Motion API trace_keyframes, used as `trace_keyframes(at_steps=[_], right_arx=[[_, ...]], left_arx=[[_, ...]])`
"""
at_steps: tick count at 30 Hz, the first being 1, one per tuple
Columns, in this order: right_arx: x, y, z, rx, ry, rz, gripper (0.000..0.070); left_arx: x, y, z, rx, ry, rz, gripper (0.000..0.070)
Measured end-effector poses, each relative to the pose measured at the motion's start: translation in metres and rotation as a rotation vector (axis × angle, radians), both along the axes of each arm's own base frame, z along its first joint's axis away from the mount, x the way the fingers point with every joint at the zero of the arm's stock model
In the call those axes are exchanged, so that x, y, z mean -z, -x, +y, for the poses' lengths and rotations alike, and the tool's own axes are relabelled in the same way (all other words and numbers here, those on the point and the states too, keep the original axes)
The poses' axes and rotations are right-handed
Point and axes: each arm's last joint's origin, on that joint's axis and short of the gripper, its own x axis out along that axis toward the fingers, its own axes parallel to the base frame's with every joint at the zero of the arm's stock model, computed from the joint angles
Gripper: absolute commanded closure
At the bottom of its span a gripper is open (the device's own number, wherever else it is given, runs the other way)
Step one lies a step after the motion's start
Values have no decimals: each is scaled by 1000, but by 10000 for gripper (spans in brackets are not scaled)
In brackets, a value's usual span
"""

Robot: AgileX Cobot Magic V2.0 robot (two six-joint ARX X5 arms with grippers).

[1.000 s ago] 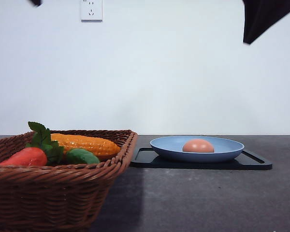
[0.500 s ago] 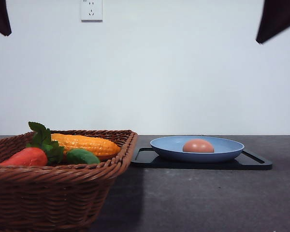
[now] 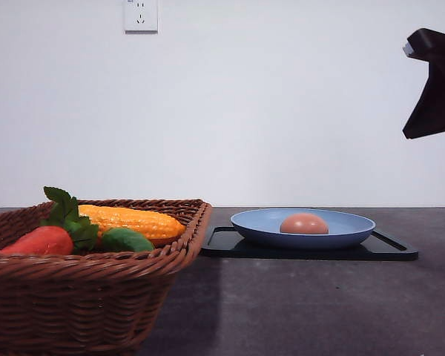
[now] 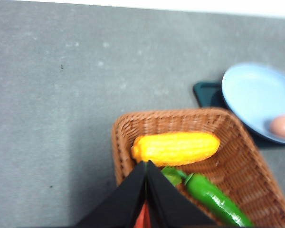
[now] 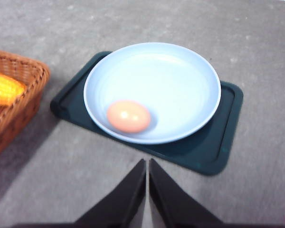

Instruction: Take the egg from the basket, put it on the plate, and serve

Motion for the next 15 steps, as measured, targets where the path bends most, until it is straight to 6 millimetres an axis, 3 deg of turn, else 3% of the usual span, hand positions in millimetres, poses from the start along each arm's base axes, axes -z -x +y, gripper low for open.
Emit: trace_keyframes(at_steps=[15], right_arx=[[0, 0, 0, 6, -13, 5, 700]], left_arx=[[0, 0, 0, -7, 14, 3, 700]])
